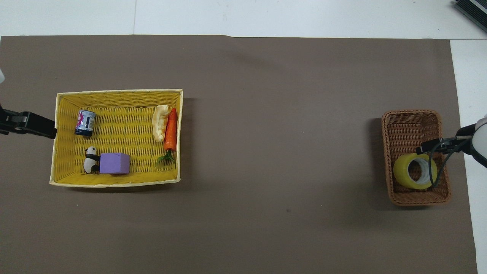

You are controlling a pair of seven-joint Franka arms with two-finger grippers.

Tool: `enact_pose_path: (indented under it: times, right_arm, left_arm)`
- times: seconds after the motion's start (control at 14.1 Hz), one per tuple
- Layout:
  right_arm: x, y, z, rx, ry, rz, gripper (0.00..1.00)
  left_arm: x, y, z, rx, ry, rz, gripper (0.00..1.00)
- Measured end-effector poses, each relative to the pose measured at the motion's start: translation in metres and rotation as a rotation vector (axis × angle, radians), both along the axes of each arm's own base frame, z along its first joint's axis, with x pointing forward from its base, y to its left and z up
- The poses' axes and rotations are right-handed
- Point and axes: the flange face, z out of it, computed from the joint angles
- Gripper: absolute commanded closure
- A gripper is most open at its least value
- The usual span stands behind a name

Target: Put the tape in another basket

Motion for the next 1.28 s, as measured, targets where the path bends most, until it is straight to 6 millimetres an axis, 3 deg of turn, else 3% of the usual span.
enact_pose_path:
  times: [0.21,0.36,0.57,0.71,0.85,1.14,1.28]
  right_arm:
    - [0.022,0.028,0.048,-0.036,-0.056,0.002,0.0]
    - [0.03,0.066,0.08,-0.095,-0.073,-0.049,0.0]
    - [0.026,0.134,0.116,-0.139,-0.073,-0.146,0.0]
    - [0.016,0.158,0.14,-0.152,-0.079,-0.209,0.0]
    - [0.003,0.16,0.173,-0.153,-0.087,-0.249,0.0]
    - [-0.031,0.15,0.265,-0.151,-0.119,-0.281,0.0]
    - [-0.041,0.148,0.291,-0.152,-0.132,-0.287,0.0]
  left_arm:
    - [0.0,0.0,0.0,0.0,0.0,0.0,0.0]
    - [0.0,0.0,0.0,0.0,0.0,0.0,0.0]
    - [0.0,0.0,0.0,0.0,0.0,0.0,0.0]
    - [0.0,0.0,0.0,0.0,0.0,0.0,0.0]
    - [0.0,0.0,0.0,0.0,0.0,0.0,0.0]
    - [0.0,0.0,0.0,0.0,0.0,0.0,0.0]
    - [0.0,0.0,0.0,0.0,0.0,0.0,0.0]
